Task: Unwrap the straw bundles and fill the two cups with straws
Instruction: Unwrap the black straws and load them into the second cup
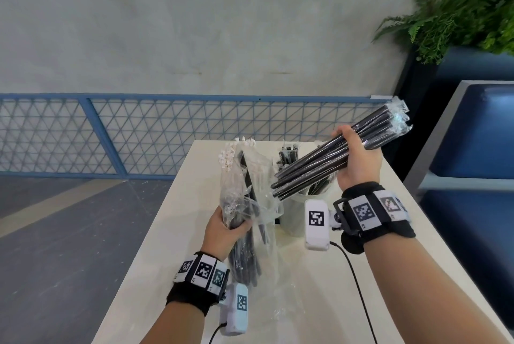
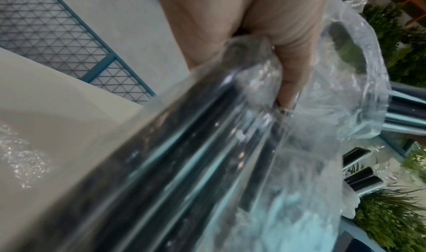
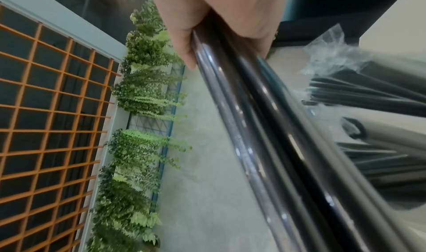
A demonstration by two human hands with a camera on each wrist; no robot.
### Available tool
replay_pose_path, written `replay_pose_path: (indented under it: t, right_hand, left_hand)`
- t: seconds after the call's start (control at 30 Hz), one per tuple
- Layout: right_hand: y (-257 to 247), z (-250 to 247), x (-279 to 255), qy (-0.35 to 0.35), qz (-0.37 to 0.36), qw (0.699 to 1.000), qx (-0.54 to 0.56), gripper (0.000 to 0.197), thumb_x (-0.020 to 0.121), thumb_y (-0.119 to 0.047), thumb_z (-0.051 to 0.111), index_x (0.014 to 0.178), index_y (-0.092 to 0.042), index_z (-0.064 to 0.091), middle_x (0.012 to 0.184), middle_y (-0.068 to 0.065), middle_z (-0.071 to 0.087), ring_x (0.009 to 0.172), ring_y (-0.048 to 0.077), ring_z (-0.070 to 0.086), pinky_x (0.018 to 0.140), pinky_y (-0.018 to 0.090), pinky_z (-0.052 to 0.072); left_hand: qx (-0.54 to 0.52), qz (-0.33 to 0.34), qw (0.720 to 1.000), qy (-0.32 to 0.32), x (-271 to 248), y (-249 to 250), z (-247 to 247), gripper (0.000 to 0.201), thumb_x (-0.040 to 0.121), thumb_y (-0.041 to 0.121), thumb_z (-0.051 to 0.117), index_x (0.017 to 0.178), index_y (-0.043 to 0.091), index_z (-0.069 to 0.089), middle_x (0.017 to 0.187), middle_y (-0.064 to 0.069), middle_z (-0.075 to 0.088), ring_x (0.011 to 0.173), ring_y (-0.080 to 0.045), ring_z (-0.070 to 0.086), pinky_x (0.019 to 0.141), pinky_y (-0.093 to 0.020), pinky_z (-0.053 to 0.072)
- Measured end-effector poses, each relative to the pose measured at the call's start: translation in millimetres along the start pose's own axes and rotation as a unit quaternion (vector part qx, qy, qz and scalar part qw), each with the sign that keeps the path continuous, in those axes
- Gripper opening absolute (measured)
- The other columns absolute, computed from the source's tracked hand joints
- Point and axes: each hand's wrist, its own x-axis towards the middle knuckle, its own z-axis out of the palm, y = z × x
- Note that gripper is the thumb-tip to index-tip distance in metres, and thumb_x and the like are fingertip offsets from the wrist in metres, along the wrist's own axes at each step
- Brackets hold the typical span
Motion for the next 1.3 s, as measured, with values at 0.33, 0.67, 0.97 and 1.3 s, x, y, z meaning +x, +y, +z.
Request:
replay_pose_path:
  t: [0.33, 0.67, 0.97, 1.3]
  right_hand:
    - [22.8, 8.3, 12.1, 0.006, -0.143, 0.961, -0.237, 0.034, 0.079, -0.02, 0.072, 0.107, -0.01, 0.057, 0.102, 0.003, 0.065, 0.088, 0.012, 0.062, 0.077, 0.016, 0.052]
    - [45.1, 6.0, 18.1, -0.136, -0.298, 0.874, -0.358, 0.068, 0.076, -0.004, 0.069, 0.132, -0.028, 0.039, 0.126, -0.002, 0.048, 0.108, 0.001, 0.046, 0.095, 0.001, 0.033]
    - [71.0, -8.5, 30.4, -0.165, -0.281, 0.777, -0.538, 0.028, 0.082, -0.018, 0.066, 0.108, -0.008, 0.062, 0.112, 0.009, 0.06, 0.104, 0.026, 0.056, 0.094, 0.035, 0.041]
    - [69.4, -26.5, 26.0, -0.131, -0.255, 0.747, -0.6, 0.048, 0.09, -0.041, 0.048, 0.132, -0.017, 0.045, 0.136, 0.003, 0.05, 0.127, 0.021, 0.044, 0.11, 0.048, 0.021]
  left_hand:
    - [-0.007, -0.009, 1.0, 0.0, 3.2, -3.2, 0.2, 0.044, 0.067, 0.005, 0.079, 0.107, 0.007, 0.061, 0.095, -0.008, 0.071, 0.09, -0.024, 0.067, 0.087, -0.04, 0.053]
    - [-0.008, -0.019, 1.0, -0.004, 3.9, -7.0, 0.0, 0.046, 0.069, 0.0, 0.077, 0.111, 0.005, 0.059, 0.102, -0.01, 0.071, 0.095, -0.02, 0.068, 0.089, -0.037, 0.052]
    - [-0.007, -0.022, 1.0, -0.007, 4.0, -6.8, 1.1, 0.05, 0.069, 0.002, 0.078, 0.114, 0.003, 0.057, 0.105, -0.012, 0.07, 0.098, -0.022, 0.067, 0.091, -0.038, 0.052]
    - [-0.021, -0.019, 1.0, -0.004, 3.6, -8.8, -0.2, 0.048, 0.069, 0.001, 0.078, 0.113, 0.003, 0.059, 0.103, -0.011, 0.071, 0.096, -0.02, 0.068, 0.089, -0.035, 0.054]
